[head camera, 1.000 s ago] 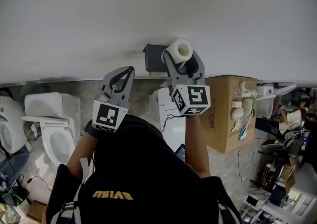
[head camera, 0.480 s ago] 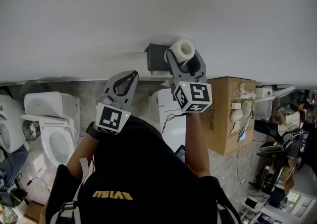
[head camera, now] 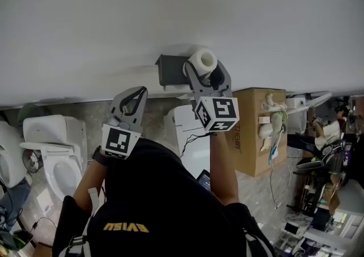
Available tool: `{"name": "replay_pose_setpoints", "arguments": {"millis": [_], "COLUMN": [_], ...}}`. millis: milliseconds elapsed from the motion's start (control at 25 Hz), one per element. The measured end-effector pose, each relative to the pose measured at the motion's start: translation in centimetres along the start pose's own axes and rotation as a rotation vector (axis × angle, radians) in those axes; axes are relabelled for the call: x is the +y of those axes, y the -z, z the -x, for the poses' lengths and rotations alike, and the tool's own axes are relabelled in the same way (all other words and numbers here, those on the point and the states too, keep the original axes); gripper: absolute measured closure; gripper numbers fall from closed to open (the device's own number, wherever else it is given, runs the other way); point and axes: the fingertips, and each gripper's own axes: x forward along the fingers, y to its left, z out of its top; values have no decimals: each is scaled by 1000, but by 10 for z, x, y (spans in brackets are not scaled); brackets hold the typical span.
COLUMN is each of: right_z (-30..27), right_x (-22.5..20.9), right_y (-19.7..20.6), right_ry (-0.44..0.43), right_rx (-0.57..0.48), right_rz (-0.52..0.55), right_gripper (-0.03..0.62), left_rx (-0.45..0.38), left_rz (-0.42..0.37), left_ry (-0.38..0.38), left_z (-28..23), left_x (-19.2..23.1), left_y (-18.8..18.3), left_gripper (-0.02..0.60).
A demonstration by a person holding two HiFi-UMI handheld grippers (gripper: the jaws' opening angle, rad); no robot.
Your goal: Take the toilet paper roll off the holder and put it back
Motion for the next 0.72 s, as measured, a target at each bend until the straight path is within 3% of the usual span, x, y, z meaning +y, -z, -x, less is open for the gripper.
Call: {"name": "replay_pose_setpoints", "arguments": {"millis": [400,720], "right_z": [24,56], "right_x": [-14,-41], "right_y": [-19,-25], "right_ry": [30,125], "right_rx": [-34,-28], "right_rz": [33,15], "right_gripper": [309,307], "left_rx": [4,8], "left_rz": [6,-10], "left_ry": [-7,-1], "left_z": [-3,-6], "left_x": [3,9], "left_y": [5,4], "left_gripper": [571,571]}}
